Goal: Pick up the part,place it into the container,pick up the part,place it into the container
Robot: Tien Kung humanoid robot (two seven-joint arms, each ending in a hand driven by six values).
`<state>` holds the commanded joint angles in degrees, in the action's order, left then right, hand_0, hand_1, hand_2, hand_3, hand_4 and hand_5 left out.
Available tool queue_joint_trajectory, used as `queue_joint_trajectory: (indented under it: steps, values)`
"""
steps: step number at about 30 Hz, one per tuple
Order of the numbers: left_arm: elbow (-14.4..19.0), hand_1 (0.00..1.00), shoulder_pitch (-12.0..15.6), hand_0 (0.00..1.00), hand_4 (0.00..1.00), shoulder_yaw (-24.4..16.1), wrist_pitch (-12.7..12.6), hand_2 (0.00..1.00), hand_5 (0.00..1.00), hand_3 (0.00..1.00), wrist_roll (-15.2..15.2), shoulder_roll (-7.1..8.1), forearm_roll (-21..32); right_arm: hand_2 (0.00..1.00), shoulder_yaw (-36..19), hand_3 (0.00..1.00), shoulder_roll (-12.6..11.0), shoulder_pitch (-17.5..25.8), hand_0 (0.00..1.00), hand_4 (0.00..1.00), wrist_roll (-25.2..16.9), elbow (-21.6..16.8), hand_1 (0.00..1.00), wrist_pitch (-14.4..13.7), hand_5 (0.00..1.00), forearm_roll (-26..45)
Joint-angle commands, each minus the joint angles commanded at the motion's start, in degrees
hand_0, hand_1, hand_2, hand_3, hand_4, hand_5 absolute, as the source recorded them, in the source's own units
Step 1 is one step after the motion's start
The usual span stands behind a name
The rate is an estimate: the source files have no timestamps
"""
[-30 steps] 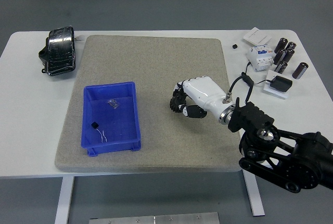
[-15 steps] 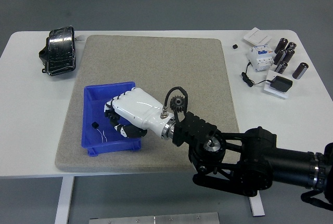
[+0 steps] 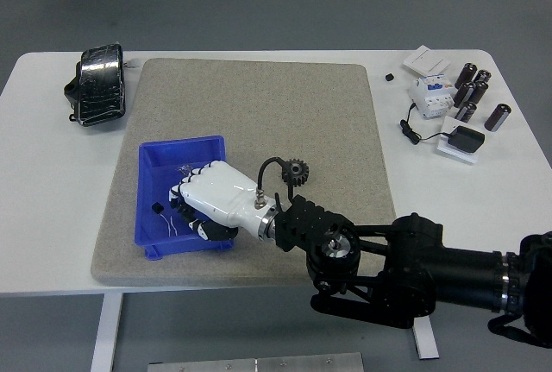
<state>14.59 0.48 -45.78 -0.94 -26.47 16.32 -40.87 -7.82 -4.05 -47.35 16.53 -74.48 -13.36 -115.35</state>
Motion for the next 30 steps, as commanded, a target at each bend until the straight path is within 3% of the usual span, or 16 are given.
queue_joint_trajectory:
  steps: [4,5,10,15,18,22,23,30]
  values:
    - [0.0,0.677,0.0,0.695,0.737,0.0,0.0,0.666,0.312,0.597,0.0,0.01,0.0,0.802,-0.3,0.719,-0.1,0.1,0.706,0.672,-0.1,0.0,0.834,0.4,0.291,0.7]
    - [0.0,0.677,0.0,0.695,0.736,0.0,0.0,0.665,0.307,0.596,0.0,0.01,0.0,0.836,-0.4,0.796,-0.1,0.2,0.762,0.815,-0.3,0.0,0.85,0.4,0.375,1.0]
    - [0.0,0.677,0.0,0.695,0.736,0.1,0.0,0.665,0.307,0.596,0.0,-0.04,0.1,0.836,-1.7,0.796,-0.5,0.8,0.762,0.815,-1.6,-1.0,0.85,-1.5,0.375,4.7]
    - [0.0,0.678,0.1,0.695,0.733,-0.1,0.0,0.664,0.302,0.591,-0.1,-0.16,0.0,0.827,-7.6,0.797,-2.6,2.4,0.743,0.823,-4.5,-4.2,0.842,-5.1,0.38,11.5]
    - [0.0,0.677,0.1,0.695,0.732,0.0,0.0,0.664,0.299,0.59,0.0,-0.19,0.1,0.809,-11.5,0.782,-4.3,2.3,0.699,0.809,-4.8,-3.9,0.806,-5.9,0.377,14.8]
    - [0.0,0.677,0.1,0.695,0.732,0.0,0.0,0.664,0.299,0.59,0.0,-0.15,0.2,0.809,-14.6,0.782,-7.1,1.1,0.699,0.809,-3.8,-0.6,0.806,-4.3,0.377,15.1]
    - [0.0,0.678,0.1,0.695,0.733,0.0,0.0,0.663,0.296,0.59,0.0,-0.13,0.2,0.814,-14.5,0.788,-7.6,0.8,0.658,0.786,-3.4,0.3,0.792,-3.7,0.351,14.6]
    - [0.0,0.679,0.0,0.695,0.732,0.3,0.0,0.663,0.296,0.59,0.2,-0.15,0.6,0.818,-10.6,0.801,-9.3,0.2,0.647,0.787,-1.5,5.3,0.783,0.5,0.347,10.3]
